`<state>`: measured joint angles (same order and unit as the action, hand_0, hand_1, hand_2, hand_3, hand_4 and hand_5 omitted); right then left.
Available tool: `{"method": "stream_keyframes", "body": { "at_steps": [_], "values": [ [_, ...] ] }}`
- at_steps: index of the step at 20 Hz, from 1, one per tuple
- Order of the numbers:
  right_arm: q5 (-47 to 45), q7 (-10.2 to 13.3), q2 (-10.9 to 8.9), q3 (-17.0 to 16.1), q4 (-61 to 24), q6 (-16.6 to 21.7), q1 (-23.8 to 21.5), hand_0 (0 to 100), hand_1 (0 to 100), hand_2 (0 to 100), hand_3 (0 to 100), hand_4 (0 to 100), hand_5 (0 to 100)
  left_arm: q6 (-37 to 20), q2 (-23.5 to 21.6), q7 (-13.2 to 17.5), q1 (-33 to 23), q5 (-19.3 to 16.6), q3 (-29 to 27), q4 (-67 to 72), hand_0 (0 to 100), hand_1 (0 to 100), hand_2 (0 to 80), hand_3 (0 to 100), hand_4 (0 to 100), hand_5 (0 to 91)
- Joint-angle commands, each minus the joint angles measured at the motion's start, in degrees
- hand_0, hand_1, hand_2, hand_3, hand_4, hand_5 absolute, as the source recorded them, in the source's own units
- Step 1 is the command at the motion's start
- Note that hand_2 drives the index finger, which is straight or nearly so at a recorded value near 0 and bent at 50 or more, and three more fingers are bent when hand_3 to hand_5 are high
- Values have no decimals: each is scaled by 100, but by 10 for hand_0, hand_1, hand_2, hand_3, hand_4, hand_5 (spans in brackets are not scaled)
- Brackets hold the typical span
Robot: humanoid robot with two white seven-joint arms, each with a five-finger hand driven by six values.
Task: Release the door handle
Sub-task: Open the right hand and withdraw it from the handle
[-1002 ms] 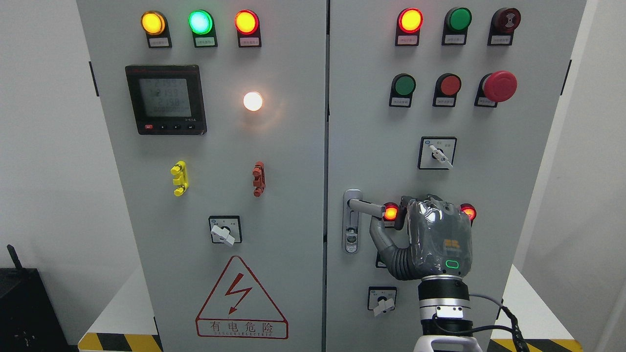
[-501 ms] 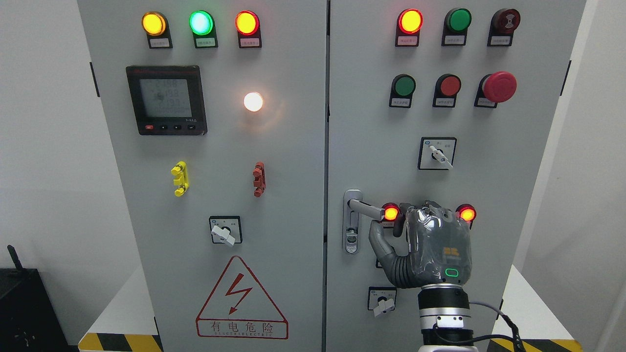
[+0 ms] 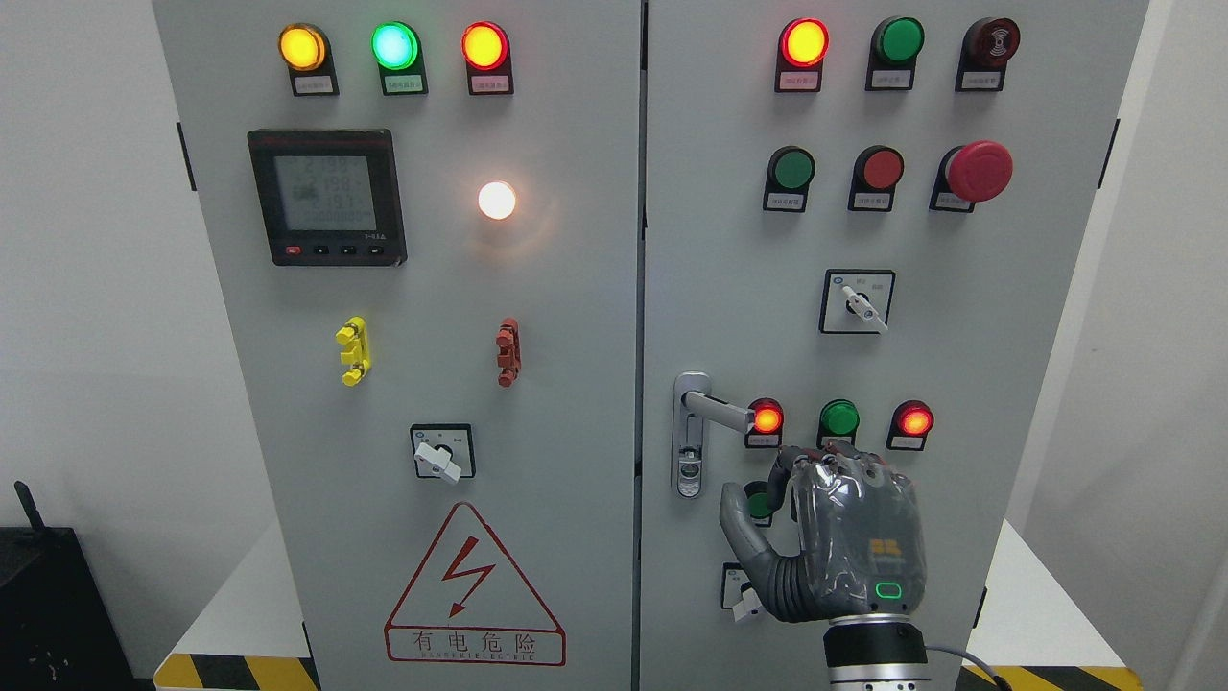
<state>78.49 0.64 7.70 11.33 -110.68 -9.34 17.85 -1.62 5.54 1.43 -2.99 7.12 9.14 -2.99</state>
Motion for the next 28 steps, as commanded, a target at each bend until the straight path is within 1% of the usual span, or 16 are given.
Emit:
{"method": "stream_keyframes", "body": {
  "at_steps": [1,3,5,6,8,10,12,14,15,17,18,19,22,25,26,28],
  "values": [
    [0,15,-5,-376,-682,353,-457,475,393,650,860,680,574,4,0,7,0,0,0,0,0,0,45,107,4,0],
    [-9,15,3,-552,-841,572,-633,470,386,610,826,660,543,-5,0,7,0,0,0,0,0,0,45,106,4,0],
    [-209,32,12,-903,-903,1011,-730,472,371,551,756,615,458,4,0,7,0,0,0,0,0,0,46,106,4,0],
    [-446,85,12,-1061,-903,1231,-739,475,363,527,736,596,442,-5,0,7,0,0,0,0,0,0,46,105,4,0],
    [-781,190,4,-1264,-894,1530,-757,478,328,445,666,534,353,-5,0,7,0,0,0,0,0,0,46,105,5,0],
    [-818,252,12,-1361,-903,1654,-792,470,313,396,626,493,303,-5,0,7,0,0,0,0,0,0,46,106,5,0],
    [-887,252,12,-1475,-903,1786,-818,464,307,349,568,427,242,4,0,7,0,0,0,0,0,0,46,106,5,0],
    [-1001,252,12,-1555,-903,1892,-810,464,301,279,460,338,162,4,0,7,0,0,0,0,0,0,46,106,4,0],
    [-1072,243,12,-1616,-903,1944,-810,464,301,266,441,317,153,4,0,7,0,0,0,0,0,0,46,106,4,0],
    [-1230,235,4,-1722,-903,2067,-801,467,292,199,320,218,64,4,0,7,0,0,0,0,0,0,45,106,4,0],
    [-1309,235,4,-1748,-903,2103,-801,469,288,186,292,200,52,4,0,7,0,0,0,0,0,0,45,106,4,0],
    [-1397,235,4,-1801,-903,2129,-801,473,279,151,233,158,31,4,0,7,0,0,0,0,0,0,45,106,4,0],
    [-1669,226,-5,-1942,-903,2217,-810,479,244,103,178,142,0,-5,0,7,0,0,0,0,0,0,45,106,4,0],
    [-1793,217,-5,-1968,-903,2314,-810,472,219,31,100,61,0,4,0,7,0,0,0,0,0,0,45,106,4,0],
    [-1793,217,-5,-1959,-903,2323,-810,469,211,20,89,38,0,-5,0,7,0,0,0,0,0,0,45,106,4,0],
    [-1802,217,-5,-1933,-903,2323,-818,463,208,16,88,34,0,4,0,7,0,0,0,0,0,0,45,106,4,0]
  ]
}}
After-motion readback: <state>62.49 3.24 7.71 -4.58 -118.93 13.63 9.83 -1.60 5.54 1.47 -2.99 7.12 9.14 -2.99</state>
